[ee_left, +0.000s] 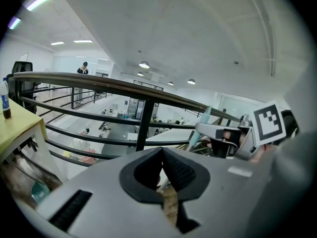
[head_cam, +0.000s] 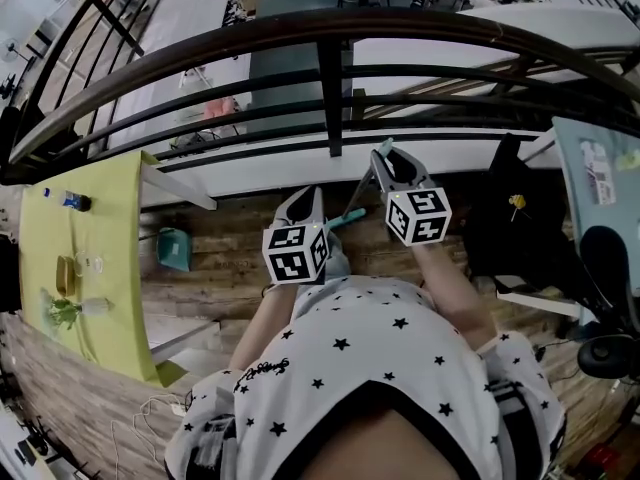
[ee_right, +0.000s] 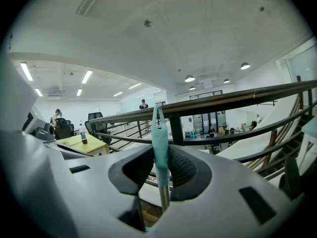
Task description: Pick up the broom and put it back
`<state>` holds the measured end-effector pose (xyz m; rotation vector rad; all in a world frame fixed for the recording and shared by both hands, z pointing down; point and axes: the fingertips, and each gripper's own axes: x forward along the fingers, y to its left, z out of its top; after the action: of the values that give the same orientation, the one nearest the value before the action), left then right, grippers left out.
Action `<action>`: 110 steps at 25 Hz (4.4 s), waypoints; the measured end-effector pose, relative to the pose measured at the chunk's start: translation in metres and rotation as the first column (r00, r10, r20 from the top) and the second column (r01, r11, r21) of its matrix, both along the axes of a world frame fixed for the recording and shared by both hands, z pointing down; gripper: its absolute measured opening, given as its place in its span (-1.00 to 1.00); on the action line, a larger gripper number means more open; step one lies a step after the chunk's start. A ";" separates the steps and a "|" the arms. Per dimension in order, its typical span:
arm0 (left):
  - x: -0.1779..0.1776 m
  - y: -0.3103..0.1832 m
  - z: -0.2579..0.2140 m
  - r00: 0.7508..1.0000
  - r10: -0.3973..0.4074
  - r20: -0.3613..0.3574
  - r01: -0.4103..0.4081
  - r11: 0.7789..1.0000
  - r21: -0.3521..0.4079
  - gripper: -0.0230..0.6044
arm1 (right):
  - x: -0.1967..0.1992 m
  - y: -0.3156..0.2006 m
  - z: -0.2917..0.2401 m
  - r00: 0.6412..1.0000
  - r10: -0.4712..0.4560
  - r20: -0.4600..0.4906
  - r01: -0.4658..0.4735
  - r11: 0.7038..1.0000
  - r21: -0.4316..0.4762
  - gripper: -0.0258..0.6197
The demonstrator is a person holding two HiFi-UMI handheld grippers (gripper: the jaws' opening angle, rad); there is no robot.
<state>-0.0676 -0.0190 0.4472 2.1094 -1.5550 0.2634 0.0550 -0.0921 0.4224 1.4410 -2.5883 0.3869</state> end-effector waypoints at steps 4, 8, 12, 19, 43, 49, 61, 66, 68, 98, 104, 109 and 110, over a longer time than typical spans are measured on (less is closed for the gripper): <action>0.001 0.005 0.001 1.000 -0.006 0.003 0.006 1.000 0.001 -0.89 | 0.003 0.010 -0.001 1.000 -0.001 -0.001 0.001 1.000 -0.002 -0.66; 0.002 0.008 0.001 1.000 -0.006 0.009 0.006 1.000 0.003 -0.89 | 0.007 0.018 -0.003 1.000 0.003 0.001 -0.003 1.000 0.003 -0.66; 0.002 0.011 0.002 1.000 -0.006 0.013 0.006 1.000 0.001 -0.89 | 0.008 0.024 -0.004 1.000 0.003 0.002 -0.003 1.000 0.005 -0.66; -0.001 0.013 0.002 1.000 -0.006 0.014 0.006 1.000 0.002 -0.89 | 0.005 0.030 -0.008 1.000 0.003 0.002 -0.003 1.000 0.015 -0.66; -0.010 0.006 0.013 1.000 -0.011 0.015 0.011 1.000 -0.029 -0.89 | 0.005 0.018 -0.007 1.000 0.015 0.012 -0.015 1.000 0.017 -0.66; -0.005 -0.008 0.020 1.000 0.023 0.013 -0.022 0.998 -0.065 -0.89 | 0.020 0.003 -0.001 0.998 0.063 0.010 -0.063 0.998 -0.006 -0.66; 0.021 -0.074 0.042 0.992 0.126 0.015 -0.124 0.986 -0.116 -0.89 | 0.060 -0.059 0.038 0.986 0.163 -0.035 -0.164 0.985 -0.044 -0.66; 0.032 -0.104 0.054 0.986 0.166 0.020 -0.162 0.978 -0.132 -0.89 | 0.077 -0.087 0.064 0.980 0.190 -0.064 -0.194 0.979 -0.062 -0.66; 0.036 -0.116 0.059 0.983 0.183 0.022 -0.178 0.974 -0.142 -0.89 | 0.084 -0.100 0.075 0.977 0.202 -0.073 -0.208 0.976 -0.071 -0.66; 0.044 -0.197 0.130 0.966 0.259 0.005 -0.251 0.939 -0.235 -0.89 | 0.115 -0.239 0.210 0.946 0.295 -0.135 -0.317 0.927 -0.201 -0.66; 0.036 -0.200 0.142 0.966 0.257 0.003 -0.248 0.935 -0.253 -0.89 | 0.121 -0.272 0.227 0.935 0.329 -0.135 -0.351 0.913 -0.206 -0.66; 0.031 -0.201 0.149 0.967 0.255 -0.001 -0.246 0.930 -0.274 -0.89 | 0.123 -0.302 0.234 0.927 0.345 -0.145 -0.369 0.907 -0.202 -0.66; 0.031 -0.201 0.151 0.966 0.258 -0.002 -0.248 0.928 -0.278 -0.89 | 0.124 -0.307 0.235 0.926 0.348 -0.147 -0.373 0.906 -0.201 -0.66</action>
<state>-0.0368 -0.2201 0.5984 2.0849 -1.1811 0.5758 0.1793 -0.3987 0.6575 1.7981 -2.1065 0.6089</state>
